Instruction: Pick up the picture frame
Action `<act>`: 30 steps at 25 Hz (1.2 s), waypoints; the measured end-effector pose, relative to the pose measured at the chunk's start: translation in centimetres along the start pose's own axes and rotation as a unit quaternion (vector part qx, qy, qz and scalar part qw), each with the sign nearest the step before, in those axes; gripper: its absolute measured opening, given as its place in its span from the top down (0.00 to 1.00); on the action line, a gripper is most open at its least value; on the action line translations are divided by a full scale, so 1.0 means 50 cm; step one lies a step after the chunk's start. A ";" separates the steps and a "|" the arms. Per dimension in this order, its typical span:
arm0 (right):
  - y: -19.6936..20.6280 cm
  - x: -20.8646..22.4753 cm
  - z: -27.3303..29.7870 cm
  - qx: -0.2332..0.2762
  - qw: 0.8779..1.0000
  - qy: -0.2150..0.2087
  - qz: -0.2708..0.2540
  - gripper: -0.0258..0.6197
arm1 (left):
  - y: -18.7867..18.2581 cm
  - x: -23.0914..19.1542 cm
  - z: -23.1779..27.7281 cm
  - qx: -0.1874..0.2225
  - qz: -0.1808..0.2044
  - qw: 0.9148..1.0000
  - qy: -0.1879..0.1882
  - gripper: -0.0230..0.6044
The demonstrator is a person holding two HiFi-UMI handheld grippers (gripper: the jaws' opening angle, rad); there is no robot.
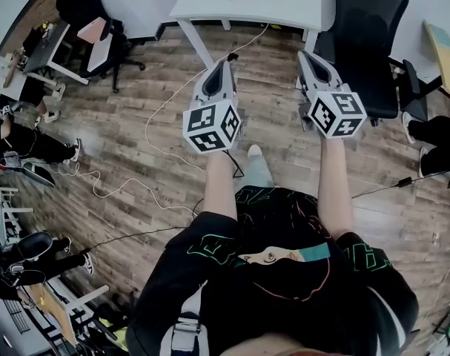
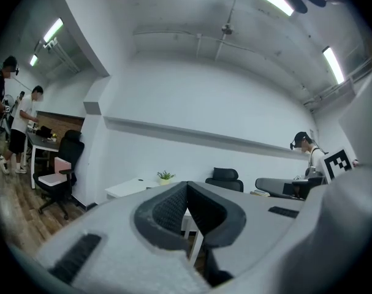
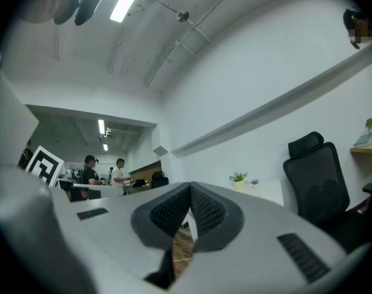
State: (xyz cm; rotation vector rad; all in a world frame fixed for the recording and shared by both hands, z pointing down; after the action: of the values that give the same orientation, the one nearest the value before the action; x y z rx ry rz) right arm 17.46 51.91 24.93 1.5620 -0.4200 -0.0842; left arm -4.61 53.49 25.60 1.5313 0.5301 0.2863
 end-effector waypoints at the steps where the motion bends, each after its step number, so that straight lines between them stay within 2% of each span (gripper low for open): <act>1: 0.006 -0.003 0.002 -0.001 1.000 -0.002 -0.001 0.96 | 0.006 -0.005 0.000 0.000 -0.006 1.000 -0.001 0.95; 5: 0.031 -0.007 0.029 -0.019 1.000 -0.001 -0.017 0.96 | 0.033 -0.034 0.023 -0.012 -0.028 1.000 0.000 0.95; 10: 0.049 0.023 0.063 -0.033 0.999 0.008 -0.009 0.96 | 0.064 -0.043 0.077 -0.027 -0.045 0.998 0.015 0.95; 14: 0.093 0.047 0.108 -0.060 0.998 0.019 -0.001 0.96 | 0.102 -0.069 0.123 -0.069 -0.020 0.997 0.009 0.95; 20: 0.157 0.069 0.209 -0.098 0.995 0.023 0.012 0.96 | 0.151 -0.137 0.195 -0.107 -0.029 0.994 0.003 0.95; 23: 0.176 0.070 0.269 -0.109 0.994 0.022 0.015 0.96 | 0.160 -0.178 0.230 -0.124 -0.014 0.992 -0.003 0.95; 25: 0.189 0.073 0.307 -0.114 0.993 0.024 0.019 0.96 | 0.168 -0.206 0.254 -0.131 -0.008 0.991 -0.006 0.95; 30: 0.202 0.065 0.399 -0.124 0.992 0.021 0.013 0.96 | 0.172 -0.279 0.308 -0.128 -0.025 0.991 -0.010 0.95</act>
State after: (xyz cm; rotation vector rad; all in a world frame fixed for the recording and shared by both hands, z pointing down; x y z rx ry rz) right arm 12.14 32.18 34.58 1.3110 -0.3812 -0.0806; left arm -7.66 33.53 35.49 1.2703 0.4942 0.2880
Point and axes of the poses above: the fingertips, and each gripper's own axes: z forward along the fingers, x to its right, y out of its underside, the point moved 5 cm from there along -z, backward along the fingers, and after that the axes turned 12 degrees about y, right-handed, at the moved point
